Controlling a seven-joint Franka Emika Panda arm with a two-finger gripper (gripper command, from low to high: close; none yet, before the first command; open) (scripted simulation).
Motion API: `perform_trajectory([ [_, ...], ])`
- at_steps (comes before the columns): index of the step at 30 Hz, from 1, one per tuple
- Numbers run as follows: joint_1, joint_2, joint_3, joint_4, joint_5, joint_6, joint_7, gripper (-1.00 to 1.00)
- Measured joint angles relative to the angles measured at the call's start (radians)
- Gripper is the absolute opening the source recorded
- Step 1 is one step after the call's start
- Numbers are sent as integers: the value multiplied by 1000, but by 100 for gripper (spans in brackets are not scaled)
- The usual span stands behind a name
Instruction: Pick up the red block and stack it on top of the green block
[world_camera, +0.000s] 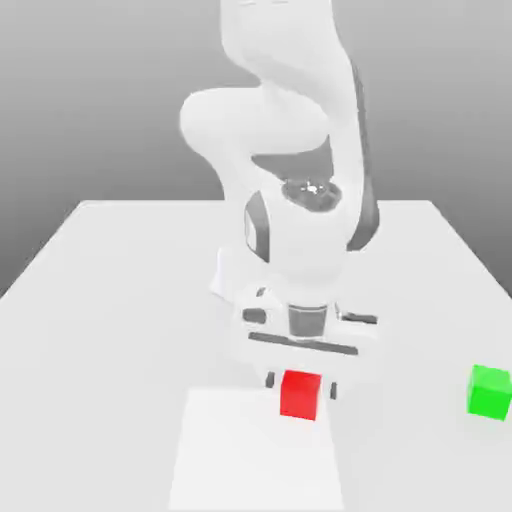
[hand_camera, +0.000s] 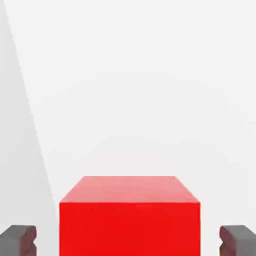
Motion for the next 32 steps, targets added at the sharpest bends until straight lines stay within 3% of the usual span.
perform_trajectory([
  [5,-1,-2,0,0,-2,-1,2,-100],
  [13,16,-250,54,-24,145,-225,-109,-100],
  [23,378,-119,252,309,81,-431,-178,-100],
  [28,430,46,202,349,-29,-314,-108,-100],
  [29,438,68,192,351,-44,-295,-98,100],
  [32,438,68,192,351,-44,-295,-98,100],
])
